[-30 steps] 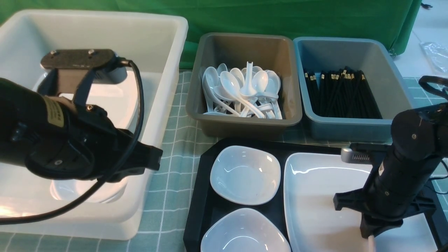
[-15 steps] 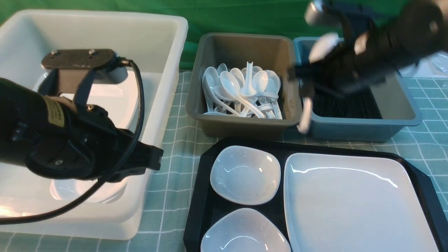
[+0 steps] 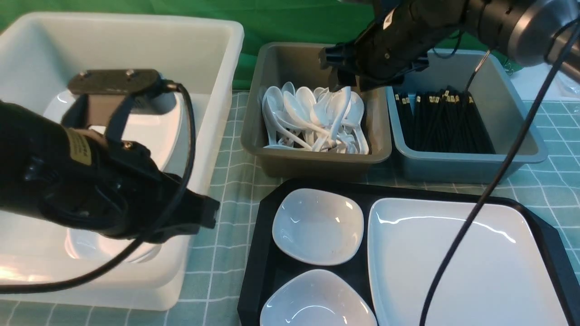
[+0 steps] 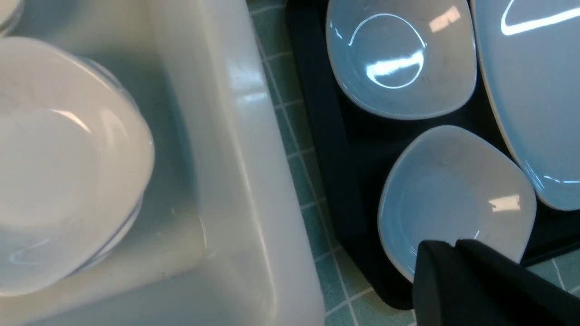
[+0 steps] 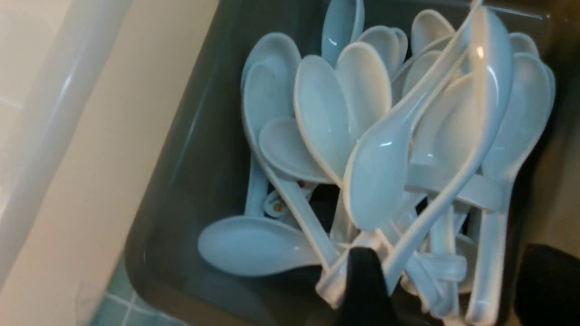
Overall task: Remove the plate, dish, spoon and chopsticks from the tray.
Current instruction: Use the right arm to put the soup spoon into the small storage box in the middle, then use the left arm to grab a small plate from the dinner plate, then use the left arm to put the small plate into the large storage box on the left
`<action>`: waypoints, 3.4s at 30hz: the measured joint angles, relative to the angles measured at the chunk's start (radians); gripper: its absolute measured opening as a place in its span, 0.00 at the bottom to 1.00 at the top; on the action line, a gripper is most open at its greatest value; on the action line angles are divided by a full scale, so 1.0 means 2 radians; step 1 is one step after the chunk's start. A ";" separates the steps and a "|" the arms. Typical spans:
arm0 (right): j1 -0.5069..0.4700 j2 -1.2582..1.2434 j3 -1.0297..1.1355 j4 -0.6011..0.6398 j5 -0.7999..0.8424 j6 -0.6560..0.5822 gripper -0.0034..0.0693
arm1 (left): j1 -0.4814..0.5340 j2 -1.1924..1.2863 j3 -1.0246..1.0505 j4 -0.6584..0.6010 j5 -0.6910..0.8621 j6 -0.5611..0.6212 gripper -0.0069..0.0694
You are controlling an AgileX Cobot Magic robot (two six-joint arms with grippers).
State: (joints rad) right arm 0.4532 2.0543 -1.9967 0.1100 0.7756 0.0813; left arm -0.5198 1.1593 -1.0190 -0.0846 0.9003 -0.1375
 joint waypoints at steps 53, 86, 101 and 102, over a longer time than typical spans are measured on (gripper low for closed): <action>-0.016 -0.485 0.362 -0.120 0.139 -0.018 0.07 | -0.104 0.378 -0.126 -0.010 0.024 0.035 0.28; -0.016 -0.485 0.362 -0.120 0.135 -0.019 0.07 | 0.320 0.029 -0.122 -0.058 0.098 0.055 0.11; -0.016 -0.485 0.362 -0.120 0.135 -0.019 0.07 | 0.386 0.183 -0.046 -0.096 0.046 0.103 0.19; -0.016 -0.485 0.362 -0.120 0.135 -0.019 0.07 | 0.386 0.187 -0.046 -0.096 0.042 0.104 0.22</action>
State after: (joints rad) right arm 0.4213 1.0843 -1.2719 -0.1306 1.0452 0.0441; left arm 0.2525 1.5339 -1.1105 -0.2768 0.9843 0.0705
